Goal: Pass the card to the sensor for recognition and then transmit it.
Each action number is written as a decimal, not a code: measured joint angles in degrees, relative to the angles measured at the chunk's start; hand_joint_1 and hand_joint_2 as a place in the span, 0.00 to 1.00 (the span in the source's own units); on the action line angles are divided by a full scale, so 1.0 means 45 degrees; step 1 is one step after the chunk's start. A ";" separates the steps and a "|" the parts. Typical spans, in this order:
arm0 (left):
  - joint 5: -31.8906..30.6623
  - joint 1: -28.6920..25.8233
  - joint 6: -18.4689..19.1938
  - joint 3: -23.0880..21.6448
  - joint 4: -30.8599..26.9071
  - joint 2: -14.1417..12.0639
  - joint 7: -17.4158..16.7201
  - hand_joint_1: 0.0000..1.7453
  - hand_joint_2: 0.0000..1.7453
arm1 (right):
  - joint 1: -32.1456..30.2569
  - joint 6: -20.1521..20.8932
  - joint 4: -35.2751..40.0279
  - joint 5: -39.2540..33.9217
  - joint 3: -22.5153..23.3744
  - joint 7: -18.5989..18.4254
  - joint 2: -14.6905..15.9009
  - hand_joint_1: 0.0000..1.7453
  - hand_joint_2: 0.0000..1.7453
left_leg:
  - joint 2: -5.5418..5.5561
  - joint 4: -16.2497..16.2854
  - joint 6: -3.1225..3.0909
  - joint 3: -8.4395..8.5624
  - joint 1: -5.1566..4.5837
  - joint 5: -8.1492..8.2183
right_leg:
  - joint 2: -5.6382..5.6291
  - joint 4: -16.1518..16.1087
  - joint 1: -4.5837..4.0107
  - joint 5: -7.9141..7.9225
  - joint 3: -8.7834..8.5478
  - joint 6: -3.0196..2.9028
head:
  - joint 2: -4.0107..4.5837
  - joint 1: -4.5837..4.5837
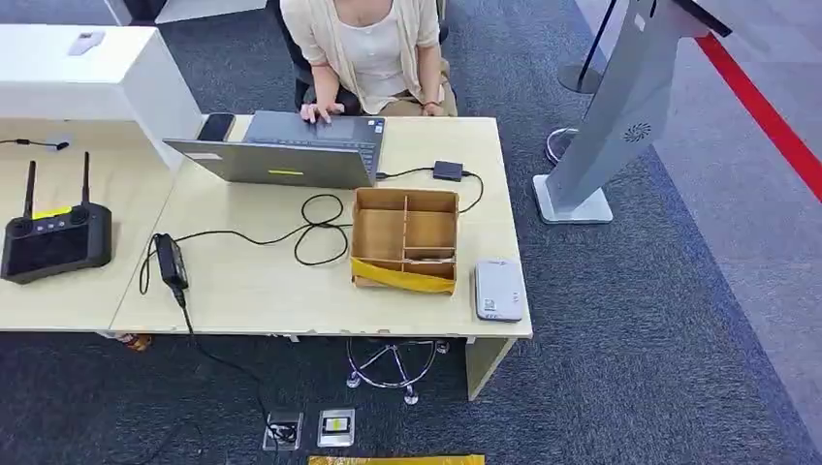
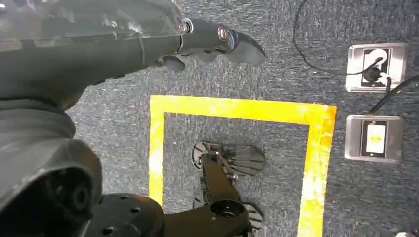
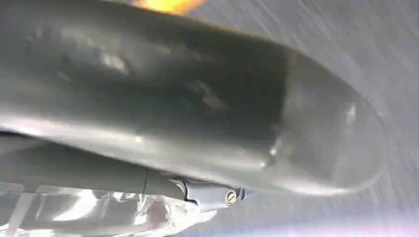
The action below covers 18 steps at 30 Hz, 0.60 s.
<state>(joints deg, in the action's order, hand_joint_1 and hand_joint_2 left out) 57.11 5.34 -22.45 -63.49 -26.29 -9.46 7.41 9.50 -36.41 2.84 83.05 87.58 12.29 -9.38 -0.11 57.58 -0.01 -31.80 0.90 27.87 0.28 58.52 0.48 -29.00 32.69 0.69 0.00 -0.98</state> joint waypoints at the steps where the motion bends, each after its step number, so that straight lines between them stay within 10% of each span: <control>1: 0.0024 -0.0010 0.0048 0.0000 0.0009 0.0005 0.0053 0.00 0.00 | 0.0005 0.0000 0.0125 -0.0322 0.0000 0.0418 -0.0010 0.00 0.00 | 0.0000 0.0000 0.0000 0.0000 0.0000 0.0000 | 0.0000 0.0000 0.0000 0.0000 0.0000 0.0000 | 0.0000 0.0000; 2: 0.0048 -0.0045 0.0554 0.0005 0.0131 -0.0005 0.0350 0.00 0.00 | 0.0323 0.0180 0.0402 -0.4304 0.0000 0.4249 0.1552 0.00 0.00 | 0.0000 0.0003 -0.0012 -0.0002 -0.0052 0.0002 | 0.0003 -0.0002 0.0058 0.0010 0.0003 0.0016 | 0.0000 0.0015; 3: 0.0048 -0.0047 0.0674 0.0005 0.0243 -0.0015 0.0379 0.00 0.00 | 0.0742 0.0423 0.0383 -0.4439 0.0000 0.4209 0.3269 0.00 0.00 | 0.0000 0.0002 -0.0031 -0.0014 -0.0079 -0.0003 | -0.0002 -0.0002 0.0085 0.0030 -0.0009 0.0048 | 0.0000 -0.0029; 5: 0.0048 -0.0069 0.0714 0.0005 0.0320 -0.0019 0.0379 0.00 0.00 | 0.1392 0.0296 0.0407 -0.3966 0.0005 0.4268 0.4239 0.00 0.00 | -0.0043 0.0004 -0.0034 -0.0030 -0.0078 -0.0003 | -0.0062 -0.0015 0.0087 0.0064 0.0007 0.0091 | 0.0000 -0.0029; 18: -0.0296 0.0040 0.0728 0.0005 0.0389 -0.0029 0.0136 0.00 0.00 | 0.5648 0.0214 0.0228 -0.1344 0.0005 0.4414 0.6932 0.00 0.00 | -0.0005 0.0010 -0.0104 -0.0033 -0.0106 -0.0074 | 0.0004 0.0003 0.0109 0.0096 0.0027 0.0099 | 0.0000 0.0005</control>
<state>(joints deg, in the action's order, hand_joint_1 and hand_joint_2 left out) 55.78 5.52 -19.17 -63.47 -24.55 -9.60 8.02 34.92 -35.45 3.87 77.00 87.60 32.15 21.81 -0.13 57.63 -0.48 -31.95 0.42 27.54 0.30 58.54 0.97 -28.57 32.82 1.14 0.00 -0.96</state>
